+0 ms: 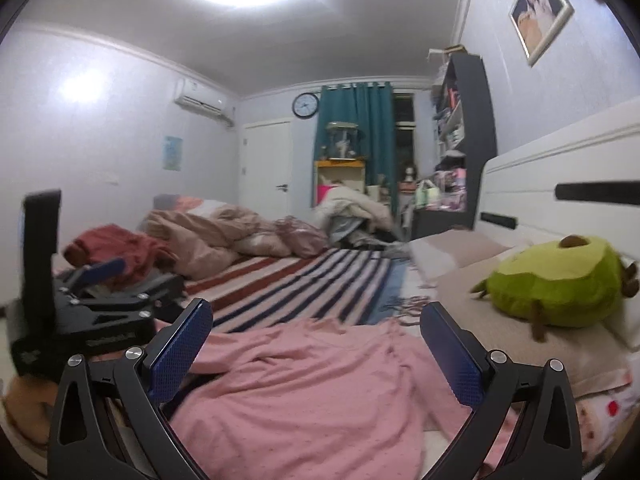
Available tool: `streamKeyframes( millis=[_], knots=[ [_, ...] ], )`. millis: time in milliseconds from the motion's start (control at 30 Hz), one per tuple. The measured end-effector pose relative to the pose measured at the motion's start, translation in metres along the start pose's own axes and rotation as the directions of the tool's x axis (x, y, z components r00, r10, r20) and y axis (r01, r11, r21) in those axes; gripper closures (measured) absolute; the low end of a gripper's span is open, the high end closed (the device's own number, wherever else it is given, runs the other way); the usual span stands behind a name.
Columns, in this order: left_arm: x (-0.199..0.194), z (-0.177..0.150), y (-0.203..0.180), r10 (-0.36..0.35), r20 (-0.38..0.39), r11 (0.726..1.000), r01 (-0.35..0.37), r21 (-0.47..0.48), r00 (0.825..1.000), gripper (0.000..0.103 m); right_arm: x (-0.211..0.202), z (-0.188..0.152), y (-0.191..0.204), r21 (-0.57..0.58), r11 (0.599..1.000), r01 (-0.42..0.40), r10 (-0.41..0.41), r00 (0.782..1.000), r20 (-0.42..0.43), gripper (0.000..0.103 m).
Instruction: Fold small clothes
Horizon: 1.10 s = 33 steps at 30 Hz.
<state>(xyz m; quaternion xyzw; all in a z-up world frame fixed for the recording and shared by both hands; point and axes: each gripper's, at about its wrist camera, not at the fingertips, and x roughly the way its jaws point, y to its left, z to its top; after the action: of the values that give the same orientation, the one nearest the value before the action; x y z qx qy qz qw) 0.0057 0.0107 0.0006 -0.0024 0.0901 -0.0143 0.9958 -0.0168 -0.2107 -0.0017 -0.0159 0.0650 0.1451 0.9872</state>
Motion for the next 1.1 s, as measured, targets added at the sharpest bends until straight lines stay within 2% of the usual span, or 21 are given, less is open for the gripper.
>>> streamKeyframes(
  millis=[600,1100],
  knots=[
    [0.005,-0.004,0.005,0.029,-0.002,1.000,-0.029,0.011,1.000,0.001,0.019,-0.006,-0.007,0.036,0.999,0.010,-0.009,1.000,-0.029,0.000],
    [0.012,-0.004,0.000,0.029,0.001,0.999,-0.029,0.023,1.000,0.001,0.011,-0.004,-0.016,0.073,0.996,0.043,-0.042,0.999,-0.016,0.000]
  ],
)
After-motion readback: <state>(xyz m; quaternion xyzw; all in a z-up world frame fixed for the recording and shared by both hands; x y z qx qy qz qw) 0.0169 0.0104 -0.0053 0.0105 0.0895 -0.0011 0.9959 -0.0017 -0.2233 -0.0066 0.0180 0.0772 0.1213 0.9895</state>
